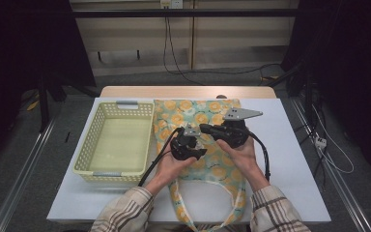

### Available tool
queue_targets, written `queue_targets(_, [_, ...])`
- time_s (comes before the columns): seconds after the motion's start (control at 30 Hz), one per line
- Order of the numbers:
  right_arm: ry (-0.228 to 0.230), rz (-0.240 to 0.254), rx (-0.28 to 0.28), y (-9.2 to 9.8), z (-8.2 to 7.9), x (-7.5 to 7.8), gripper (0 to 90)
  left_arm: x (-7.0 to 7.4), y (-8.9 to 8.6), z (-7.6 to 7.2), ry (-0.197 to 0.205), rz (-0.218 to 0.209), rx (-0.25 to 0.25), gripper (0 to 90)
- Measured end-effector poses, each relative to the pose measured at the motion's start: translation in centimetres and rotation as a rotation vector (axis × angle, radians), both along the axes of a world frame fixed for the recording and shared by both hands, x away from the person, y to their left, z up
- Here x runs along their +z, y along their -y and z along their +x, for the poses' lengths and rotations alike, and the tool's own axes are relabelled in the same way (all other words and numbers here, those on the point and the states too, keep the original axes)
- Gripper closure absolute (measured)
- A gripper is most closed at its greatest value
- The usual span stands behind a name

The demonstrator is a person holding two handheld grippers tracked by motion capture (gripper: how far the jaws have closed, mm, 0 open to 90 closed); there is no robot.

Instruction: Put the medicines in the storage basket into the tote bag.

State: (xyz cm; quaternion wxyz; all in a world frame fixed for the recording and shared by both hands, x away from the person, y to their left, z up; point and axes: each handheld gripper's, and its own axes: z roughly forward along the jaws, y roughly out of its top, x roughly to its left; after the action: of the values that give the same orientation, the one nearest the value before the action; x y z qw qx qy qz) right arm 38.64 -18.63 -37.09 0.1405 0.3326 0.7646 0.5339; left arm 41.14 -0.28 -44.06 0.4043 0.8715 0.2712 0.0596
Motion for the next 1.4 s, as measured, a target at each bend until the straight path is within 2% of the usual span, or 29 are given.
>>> queue_targets(0.1, [0.001, 0.001, 0.0, 0.0, 0.0, 0.0, 90.0, 0.1, -0.1, -0.1, 0.012, 0.006, 0.011, 53.9])
queue_targets(0.17, [0.001, 0.002, 0.0, 0.0, 0.0, 0.0, 90.0, 0.2, -0.1, 0.0, 0.005, -0.006, 0.002, 52.5])
queue_targets(0.2, [0.001, 0.001, 0.0, 0.0, 0.0, 0.0, 90.0, 0.3, -0.1, -0.1, 0.014, 0.004, 0.015, 50.0])
queue_targets(0.23, [0.001, 0.001, 0.0, 0.0, 0.0, 0.0, 90.0, 0.4, -0.2, -0.2, 0.015, -0.014, 0.004, 48.5])
queue_targets(0.3, [0.002, 0.001, -0.001, 0.0, 0.0, 0.0, 90.0, 0.6, -0.2, -0.3, 0.021, -0.007, 0.012, 47.4])
queue_targets(0.33, [0.003, 0.002, -0.002, 0.1, 0.0, 0.1, 90.0, 0.6, -0.3, -0.3, 0.018, -0.023, -0.003, 46.0])
queue_targets(0.7, [0.002, 0.003, -0.005, 0.1, 0.0, 0.0, 90.0, 2.9, -1.1, -1.6, 0.084, -0.043, -0.023, 28.4])
queue_targets(0.8, [0.004, 0.003, -0.006, 0.2, 0.1, 0.1, 90.0, 3.3, -1.4, -1.9, 0.089, -0.042, -0.027, 22.8])
queue_targets(0.9, [0.002, 0.003, -0.012, 0.3, 0.1, 0.0, 90.0, 3.9, -1.8, -2.3, 0.104, -0.06, -0.035, 20.3])
queue_targets(1.0, [0.0, 0.004, -0.014, 0.4, 0.1, 0.0, 90.0, 4.4, -2.1, -2.7, 0.123, -0.058, -0.043, 17.3])
queue_targets(1.2, [0.0, 0.003, -0.013, 0.3, 0.1, 0.0, 90.0, 5.2, -3.2, -3.0, 0.128, -0.061, -0.042, 15.0])
queue_targets(1.3, [-0.002, 0.0, -0.012, 0.2, 0.1, -0.1, 90.0, 5.4, -3.5, -3.2, 0.113, -0.062, -0.042, 11.5])
queue_targets(1.4, [-0.001, -0.001, -0.013, 0.2, 0.1, -0.1, 90.0, 5.4, -4.0, -3.7, 0.121, -0.066, -0.041, 11.9])
